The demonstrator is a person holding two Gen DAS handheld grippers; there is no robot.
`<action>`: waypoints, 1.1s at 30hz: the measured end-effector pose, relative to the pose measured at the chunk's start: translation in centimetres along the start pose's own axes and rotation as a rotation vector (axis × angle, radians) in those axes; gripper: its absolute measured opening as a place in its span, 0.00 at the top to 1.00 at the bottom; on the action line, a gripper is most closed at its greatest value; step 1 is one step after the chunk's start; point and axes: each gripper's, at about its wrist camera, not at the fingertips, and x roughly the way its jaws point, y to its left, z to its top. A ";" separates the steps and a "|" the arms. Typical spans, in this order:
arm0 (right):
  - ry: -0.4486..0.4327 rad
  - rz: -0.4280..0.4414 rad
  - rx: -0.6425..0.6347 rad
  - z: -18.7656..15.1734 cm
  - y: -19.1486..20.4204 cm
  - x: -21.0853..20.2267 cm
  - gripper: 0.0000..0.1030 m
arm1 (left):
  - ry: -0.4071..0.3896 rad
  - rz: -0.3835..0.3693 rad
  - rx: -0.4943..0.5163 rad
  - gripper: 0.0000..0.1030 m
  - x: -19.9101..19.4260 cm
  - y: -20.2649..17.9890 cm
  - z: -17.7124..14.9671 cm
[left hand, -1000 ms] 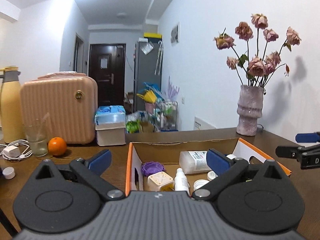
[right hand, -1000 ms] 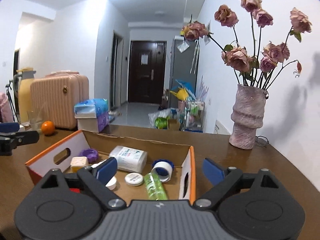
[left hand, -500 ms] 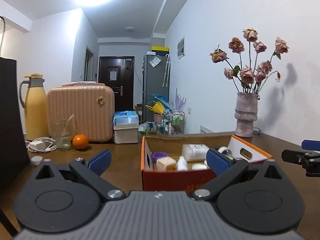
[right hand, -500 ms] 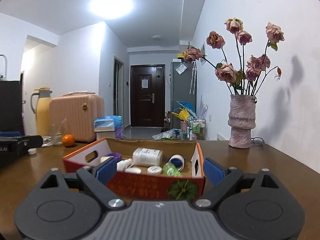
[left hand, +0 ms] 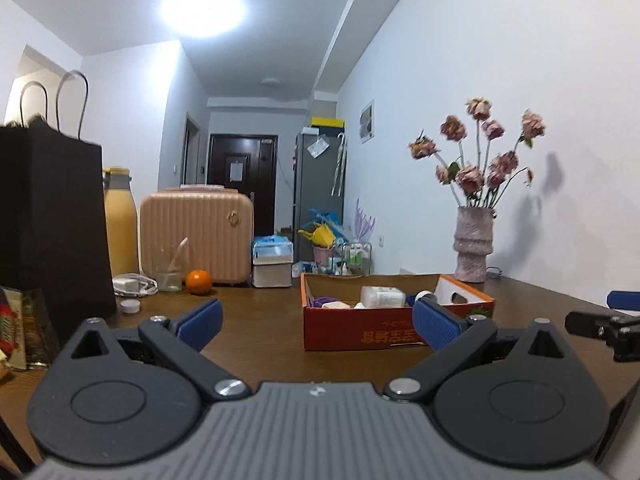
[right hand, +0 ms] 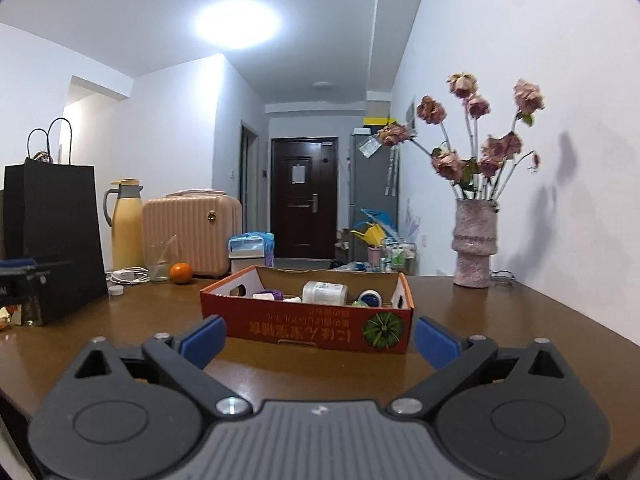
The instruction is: Organize rigid objects
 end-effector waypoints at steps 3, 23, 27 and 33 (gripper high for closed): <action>0.003 -0.022 0.012 -0.5 1.1 -3.0 0.00 | -0.008 -0.003 0.038 0.00 -2.2 -0.8 -0.1; -0.010 -0.044 0.006 -1.4 4.8 -8.1 0.00 | 0.047 -0.045 0.039 0.00 -6.2 -1.4 -1.6; -0.017 -0.040 0.012 -1.3 4.8 -8.3 0.00 | 0.033 -0.044 0.038 0.00 -6.3 -1.5 -1.5; -0.019 -0.041 0.019 -1.3 4.5 -8.3 0.00 | 0.025 -0.050 0.045 0.00 -6.5 -1.6 -1.6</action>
